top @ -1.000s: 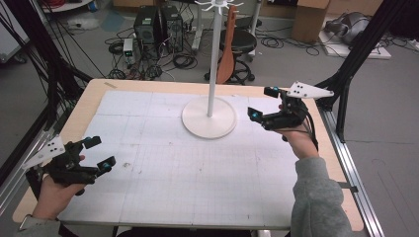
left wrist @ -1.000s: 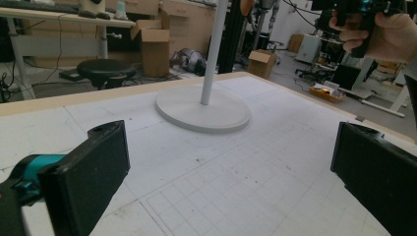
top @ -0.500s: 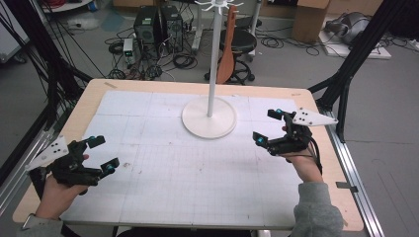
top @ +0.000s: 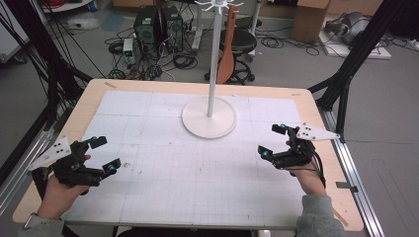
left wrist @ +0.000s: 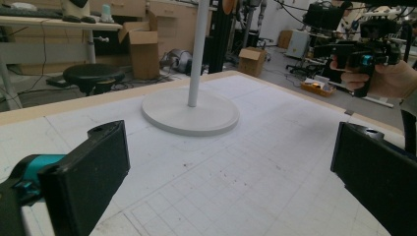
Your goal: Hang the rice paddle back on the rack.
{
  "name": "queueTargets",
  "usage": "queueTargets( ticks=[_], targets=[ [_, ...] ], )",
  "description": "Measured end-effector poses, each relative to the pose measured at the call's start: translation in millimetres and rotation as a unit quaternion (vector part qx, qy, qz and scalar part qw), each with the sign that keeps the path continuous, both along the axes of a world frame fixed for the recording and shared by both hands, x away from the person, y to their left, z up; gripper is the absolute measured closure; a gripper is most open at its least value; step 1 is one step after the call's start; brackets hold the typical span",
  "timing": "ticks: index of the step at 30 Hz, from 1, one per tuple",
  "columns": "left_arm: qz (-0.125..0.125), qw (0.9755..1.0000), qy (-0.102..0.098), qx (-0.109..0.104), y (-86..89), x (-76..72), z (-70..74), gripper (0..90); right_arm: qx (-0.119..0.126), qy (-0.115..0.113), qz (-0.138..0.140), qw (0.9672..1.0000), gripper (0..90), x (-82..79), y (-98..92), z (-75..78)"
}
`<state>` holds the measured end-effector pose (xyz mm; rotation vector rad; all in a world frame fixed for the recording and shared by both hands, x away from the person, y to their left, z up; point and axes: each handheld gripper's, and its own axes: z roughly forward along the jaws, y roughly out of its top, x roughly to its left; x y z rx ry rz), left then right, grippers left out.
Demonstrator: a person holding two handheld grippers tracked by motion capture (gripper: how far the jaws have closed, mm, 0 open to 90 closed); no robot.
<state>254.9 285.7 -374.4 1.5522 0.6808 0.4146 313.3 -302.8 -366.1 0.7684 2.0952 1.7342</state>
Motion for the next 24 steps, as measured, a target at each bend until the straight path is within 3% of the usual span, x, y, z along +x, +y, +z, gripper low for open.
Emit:
queueTargets(
  ticks=[11,24],
  targets=[
    [0.002,1.0000,0.000,0.000,1.3,0.3,-0.6,1.8,0.000,0.029,-0.009,0.9995,0.2,-11.1,-12.2,-21.7],
    [-0.002,1.0000,0.000,0.002,0.2,0.8,-2.4,1.8,0.009,0.035,-0.024,0.9991,0.2,-37.2,-24.8,-37.8]
  ],
)
